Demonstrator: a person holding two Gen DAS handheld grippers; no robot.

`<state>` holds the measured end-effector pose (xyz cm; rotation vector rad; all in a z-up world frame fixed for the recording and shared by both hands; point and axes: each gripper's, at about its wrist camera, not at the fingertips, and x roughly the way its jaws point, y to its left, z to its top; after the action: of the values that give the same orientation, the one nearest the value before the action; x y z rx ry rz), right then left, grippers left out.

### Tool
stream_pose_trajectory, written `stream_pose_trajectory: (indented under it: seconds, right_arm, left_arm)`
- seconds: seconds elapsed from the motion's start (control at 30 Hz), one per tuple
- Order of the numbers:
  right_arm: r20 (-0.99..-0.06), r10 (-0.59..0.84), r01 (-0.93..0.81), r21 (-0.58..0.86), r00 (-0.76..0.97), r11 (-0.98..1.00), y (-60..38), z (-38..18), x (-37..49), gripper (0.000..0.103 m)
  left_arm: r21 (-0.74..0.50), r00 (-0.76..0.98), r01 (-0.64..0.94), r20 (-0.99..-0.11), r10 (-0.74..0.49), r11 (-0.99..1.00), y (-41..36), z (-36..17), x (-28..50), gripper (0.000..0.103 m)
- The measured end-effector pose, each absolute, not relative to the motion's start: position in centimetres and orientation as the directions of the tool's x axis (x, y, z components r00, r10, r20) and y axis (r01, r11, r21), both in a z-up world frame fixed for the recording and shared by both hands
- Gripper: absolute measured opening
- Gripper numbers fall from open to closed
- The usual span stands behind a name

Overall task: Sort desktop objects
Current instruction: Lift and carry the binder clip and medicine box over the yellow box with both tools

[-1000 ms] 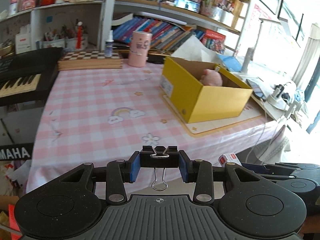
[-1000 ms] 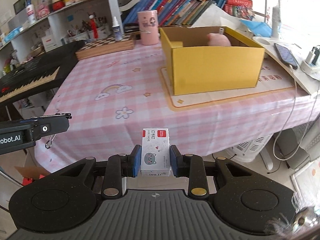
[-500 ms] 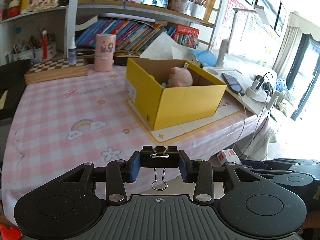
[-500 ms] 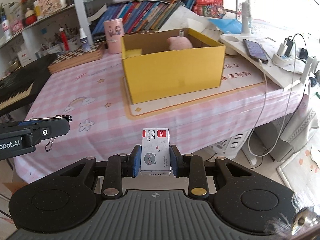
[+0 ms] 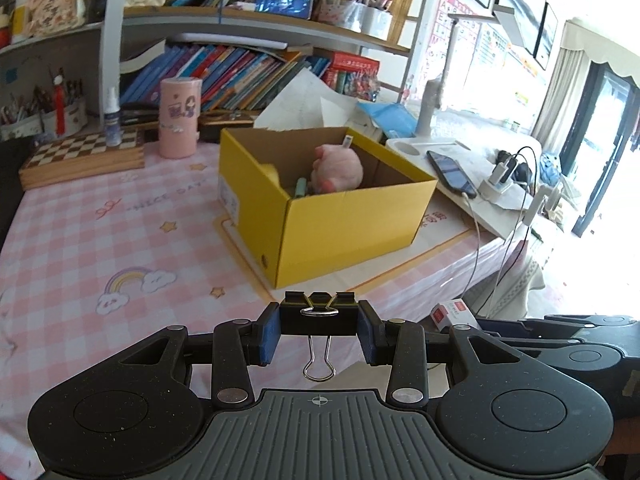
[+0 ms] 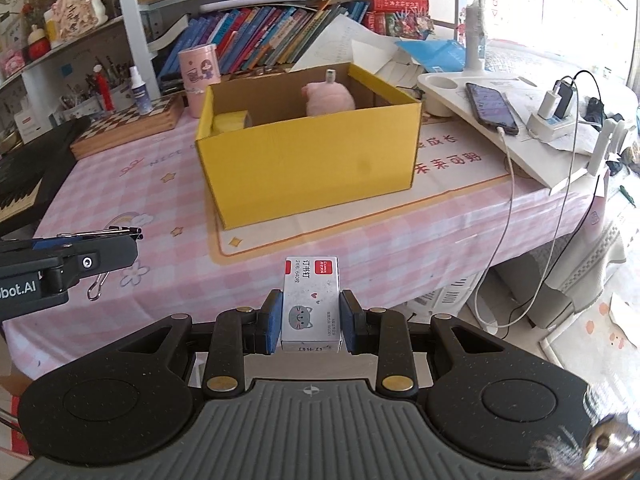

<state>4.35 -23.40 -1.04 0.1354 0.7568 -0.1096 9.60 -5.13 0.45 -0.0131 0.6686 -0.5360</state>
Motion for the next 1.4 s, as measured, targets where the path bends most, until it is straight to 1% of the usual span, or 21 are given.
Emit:
stream_pose_trajectory:
  seconds: [0.23,0.57,0.9,1.17,1.4]
  right_arm:
    - [-0.684,-0.047,0.152,0.094,0.728,0.984,-24.4,-1.0,6.0,0.028]
    - [-0.632,-0.016,0.114,0.114,0.775,0.987,-26.5,0.4,9.3,0.028]
    - [-0.572,0.027,0.051,0.121,0.82,0.991,-30.7,2.9,14.2,0.028]
    - [-0.539,0.111,-0.057,0.116,0.835,0.992,-33.5,4.2,19.1,0.028]
    - [-0.565,0.185,-0.175,0.072,0.804,0.982,-35.1,3.9,23.5,0.028]
  left_arm:
    - [-0.151,0.672,0.486,-0.565,-0.479,0.861,-6.2,1.0,10.3,0.038]
    - [-0.107,0.712,0.496,-0.518,-0.474,0.862,-9.1,2.5,13.6,0.038]
    - [-0.061,0.771,0.446,-0.48,-0.418,0.893,-13.3,4.0,18.4,0.038]
    - [-0.021,0.801,0.376,-0.496,-0.336,0.926,-16.5,3.4,22.1,0.038]
    - [0.008,0.792,0.334,-0.544,-0.276,0.942,-18.5,1.9,24.3,0.038]
